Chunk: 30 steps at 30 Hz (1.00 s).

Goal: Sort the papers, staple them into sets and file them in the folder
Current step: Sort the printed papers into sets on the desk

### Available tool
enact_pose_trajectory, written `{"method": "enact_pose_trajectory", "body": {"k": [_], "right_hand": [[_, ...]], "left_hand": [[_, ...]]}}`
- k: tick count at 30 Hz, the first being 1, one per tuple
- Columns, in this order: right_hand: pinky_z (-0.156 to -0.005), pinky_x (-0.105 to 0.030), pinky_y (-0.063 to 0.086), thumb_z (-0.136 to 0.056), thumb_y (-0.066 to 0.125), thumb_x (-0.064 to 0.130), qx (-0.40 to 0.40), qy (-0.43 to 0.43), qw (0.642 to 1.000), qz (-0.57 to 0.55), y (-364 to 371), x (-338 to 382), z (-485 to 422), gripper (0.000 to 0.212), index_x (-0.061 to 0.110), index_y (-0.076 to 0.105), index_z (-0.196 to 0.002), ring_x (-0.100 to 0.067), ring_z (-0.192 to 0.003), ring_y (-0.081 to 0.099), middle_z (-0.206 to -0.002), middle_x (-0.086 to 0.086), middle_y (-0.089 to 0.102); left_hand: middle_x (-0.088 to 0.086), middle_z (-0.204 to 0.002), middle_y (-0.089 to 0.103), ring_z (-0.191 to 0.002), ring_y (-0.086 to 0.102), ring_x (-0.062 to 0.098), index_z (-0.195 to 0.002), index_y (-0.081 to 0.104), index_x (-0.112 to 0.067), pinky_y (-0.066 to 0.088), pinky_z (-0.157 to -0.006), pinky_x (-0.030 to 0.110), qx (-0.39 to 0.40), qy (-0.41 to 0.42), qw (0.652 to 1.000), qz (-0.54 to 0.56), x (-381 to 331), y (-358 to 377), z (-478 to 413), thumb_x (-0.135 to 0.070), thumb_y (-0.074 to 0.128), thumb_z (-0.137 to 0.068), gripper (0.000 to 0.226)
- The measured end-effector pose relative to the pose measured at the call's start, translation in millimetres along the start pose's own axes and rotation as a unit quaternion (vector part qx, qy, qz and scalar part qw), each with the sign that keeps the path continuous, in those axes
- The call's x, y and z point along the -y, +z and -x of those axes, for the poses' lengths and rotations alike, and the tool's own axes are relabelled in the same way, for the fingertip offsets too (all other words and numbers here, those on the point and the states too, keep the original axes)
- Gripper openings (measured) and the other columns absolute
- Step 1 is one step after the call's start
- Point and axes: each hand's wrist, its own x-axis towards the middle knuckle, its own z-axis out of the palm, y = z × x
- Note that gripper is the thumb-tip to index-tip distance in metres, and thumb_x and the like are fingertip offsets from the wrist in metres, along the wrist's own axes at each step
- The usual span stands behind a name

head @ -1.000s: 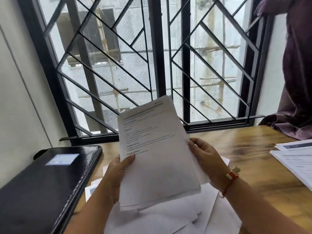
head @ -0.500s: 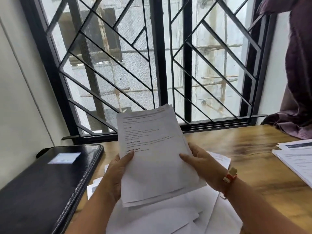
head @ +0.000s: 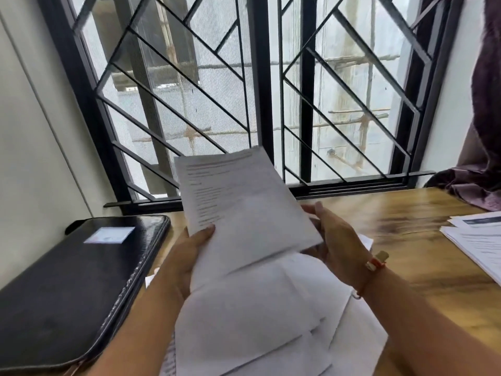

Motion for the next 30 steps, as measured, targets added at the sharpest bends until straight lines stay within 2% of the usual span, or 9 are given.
{"method": "enact_pose_trajectory", "body": {"k": [2,4,8,9,11,14,16,24,30], "right_hand": [[-0.063,-0.032,0.055,-0.106,0.038,0.04,-0.039,0.002,0.996,0.081,0.8,-1.2,-0.7,0.037,0.012,0.063,-0.11,-0.023,-0.076,0.073,-0.096,-0.011,0.075],[-0.062,-0.032,0.055,-0.103,0.045,0.04,-0.045,-0.025,0.963,0.265,-1.4,-8.4,-0.9,0.034,0.012,0.065,-0.104,-0.016,-0.074,0.073,-0.094,-0.009,0.075],[-0.078,-0.033,0.057,-0.084,0.061,0.065,0.025,-0.053,0.782,0.62,0.2,-21.8,3.3,0.045,0.022,0.069,-0.095,-0.009,-0.084,0.067,-0.09,0.008,0.072],[-0.083,-0.033,0.054,-0.08,0.063,0.069,0.036,-0.046,0.747,0.663,3.3,-24.0,5.9,0.052,0.022,0.069,-0.1,-0.011,-0.09,0.065,-0.095,0.007,0.071],[-0.087,-0.031,0.05,-0.072,0.067,0.074,0.051,-0.045,0.709,0.702,8.6,-28.5,8.8,0.066,0.021,0.066,-0.111,-0.015,-0.099,0.061,-0.105,0.005,0.068],[-0.086,-0.029,0.048,-0.065,0.074,0.072,0.061,-0.034,0.701,0.71,13.5,-32.3,10.7,0.074,0.025,0.061,-0.12,-0.016,-0.104,0.057,-0.112,0.004,0.064],[-0.085,-0.029,0.048,-0.066,0.076,0.069,0.061,-0.026,0.707,0.704,14.0,-32.5,10.5,0.073,0.026,0.059,-0.122,-0.015,-0.102,0.057,-0.113,0.004,0.064],[-0.092,-0.032,0.049,-0.074,0.077,0.058,0.057,-0.004,0.716,0.696,11.1,-30.9,8.1,0.062,0.027,0.058,-0.125,-0.016,-0.107,0.056,-0.118,0.003,0.064],[-0.093,-0.03,0.046,-0.076,0.08,0.049,0.006,0.04,0.716,0.697,-2.8,-20.4,3.0,0.059,0.023,0.058,-0.125,-0.02,-0.114,0.056,-0.122,-0.001,0.064]], "left_hand": [[0.02,-0.11,0.073,-0.083,0.074,0.031,-0.127,0.061,-0.008,0.061,-0.063,0.039,-0.017,-0.008,0.999,0.043,-5.3,-2.2,-0.8,-0.011,0.068,-0.088,0.04],[0.013,-0.083,0.075,-0.062,0.073,0.018,-0.116,0.064,-0.002,0.054,-0.045,0.022,-0.039,0.012,0.993,0.111,-9.8,-3.3,1.1,-0.004,0.055,-0.097,0.022],[0.01,-0.099,0.072,-0.079,0.073,0.012,-0.133,0.054,-0.003,0.052,-0.049,0.012,-0.042,0.034,0.979,0.198,-15.8,-7.9,4.0,-0.003,0.052,-0.097,0.036],[0.009,-0.099,0.072,-0.08,0.072,0.012,-0.133,0.054,-0.003,0.052,-0.049,0.012,-0.048,0.035,0.978,0.199,-15.4,-9.3,3.4,-0.004,0.053,-0.097,0.036],[0.007,-0.091,0.072,-0.074,0.07,0.01,-0.125,0.058,-0.005,0.051,-0.047,0.012,-0.061,0.029,0.981,0.184,-15.0,-9.0,2.3,-0.005,0.055,-0.097,0.028],[0.004,-0.073,0.073,-0.058,0.068,0.008,-0.105,0.062,-0.006,0.05,-0.043,0.013,-0.05,0.032,0.987,0.152,-15.5,-3.5,5.0,-0.007,0.053,-0.099,0.01],[0.004,-0.068,0.072,-0.054,0.068,0.008,-0.1,0.061,-0.007,0.05,-0.043,0.013,-0.05,0.034,0.988,0.139,-14.2,-2.1,6.1,-0.007,0.051,-0.1,0.01],[0.005,-0.071,0.073,-0.055,0.068,0.009,-0.103,0.061,-0.006,0.05,-0.042,0.013,-0.046,0.042,0.987,0.146,-15.1,-1.2,9.0,-0.007,0.052,-0.1,0.01],[0.006,-0.076,0.073,-0.058,0.069,0.01,-0.109,0.061,-0.006,0.049,-0.042,0.015,-0.055,0.043,0.987,0.146,-14.7,-7.3,6.0,-0.008,0.055,-0.099,0.012]]}}
